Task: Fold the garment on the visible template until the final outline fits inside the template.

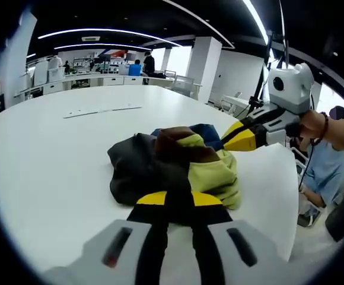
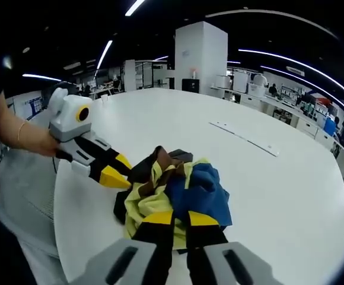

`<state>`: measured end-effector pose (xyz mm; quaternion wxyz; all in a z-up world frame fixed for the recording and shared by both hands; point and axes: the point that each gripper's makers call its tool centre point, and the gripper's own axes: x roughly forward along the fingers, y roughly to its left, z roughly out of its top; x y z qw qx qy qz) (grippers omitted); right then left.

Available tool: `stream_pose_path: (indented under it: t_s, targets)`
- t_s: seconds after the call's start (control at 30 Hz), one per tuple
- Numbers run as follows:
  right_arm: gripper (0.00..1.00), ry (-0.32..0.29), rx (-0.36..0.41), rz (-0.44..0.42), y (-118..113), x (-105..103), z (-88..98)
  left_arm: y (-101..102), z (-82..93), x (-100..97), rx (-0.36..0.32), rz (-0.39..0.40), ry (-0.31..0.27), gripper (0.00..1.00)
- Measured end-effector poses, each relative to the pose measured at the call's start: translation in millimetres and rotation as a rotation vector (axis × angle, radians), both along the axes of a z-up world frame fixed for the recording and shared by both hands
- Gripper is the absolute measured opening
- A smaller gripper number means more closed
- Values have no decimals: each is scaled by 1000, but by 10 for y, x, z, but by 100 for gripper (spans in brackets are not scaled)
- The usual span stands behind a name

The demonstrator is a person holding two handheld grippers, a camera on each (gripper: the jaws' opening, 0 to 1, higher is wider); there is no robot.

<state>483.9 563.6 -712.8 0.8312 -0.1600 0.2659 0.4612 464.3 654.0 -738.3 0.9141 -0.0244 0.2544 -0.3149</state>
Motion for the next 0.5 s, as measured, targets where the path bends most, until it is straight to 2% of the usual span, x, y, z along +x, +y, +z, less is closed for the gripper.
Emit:
stream_pose_path:
  t_s: [0.1,0.3,0.5]
  targets:
    - [0,-2,-2,-11,2,-17,1,-10,-32,-5,17,-3,-4,9]
    - [0,-7,-11,-20,-9,-6,-18,-22,-76,-18,17,-2,14,0]
    - [0,-45,-33,3,-19,-8,20,16,-85,-33,11,15,31,0]
